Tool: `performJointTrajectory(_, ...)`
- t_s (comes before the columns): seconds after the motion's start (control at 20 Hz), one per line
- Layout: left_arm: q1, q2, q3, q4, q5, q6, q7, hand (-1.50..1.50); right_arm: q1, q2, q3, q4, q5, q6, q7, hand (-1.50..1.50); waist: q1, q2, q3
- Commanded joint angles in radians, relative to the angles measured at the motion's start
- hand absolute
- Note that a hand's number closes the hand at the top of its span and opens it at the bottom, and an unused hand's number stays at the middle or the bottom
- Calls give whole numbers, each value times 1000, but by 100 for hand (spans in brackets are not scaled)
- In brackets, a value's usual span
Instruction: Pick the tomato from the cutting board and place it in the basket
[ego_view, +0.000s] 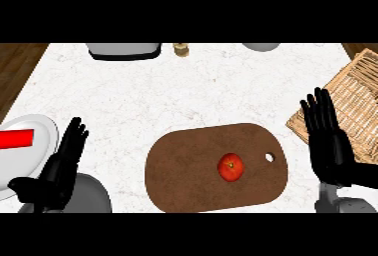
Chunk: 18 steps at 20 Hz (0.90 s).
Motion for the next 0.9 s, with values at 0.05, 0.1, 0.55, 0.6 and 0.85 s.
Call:
performJointTrajectory(0.05,-100,82,5,-28,-40,-60,39,0,-130,-66,47,71,-29,179,22,150,20,13,-33)
performJointTrajectory(0.1,-110,78,-26,-29,-69,-74,12,0,-120,-89,112,73,-10,252,21,150,21,14,-33)
performJointTrajectory(0.55,-256,128,-22,-9,-55,-213,54,0,-119,-55,546,-37,285,493,-252,-150,-9,6,-34)
performJointTrajectory(0.6,-279,111,-21,-3,-55,-212,77,0,-123,-21,552,-19,376,389,-248,-150,-10,6,-35)
performJointTrajectory(0.85,-214,103,-32,0,-83,-213,29,0,-128,-69,552,-158,595,203,-24,-150,-13,-3,-37)
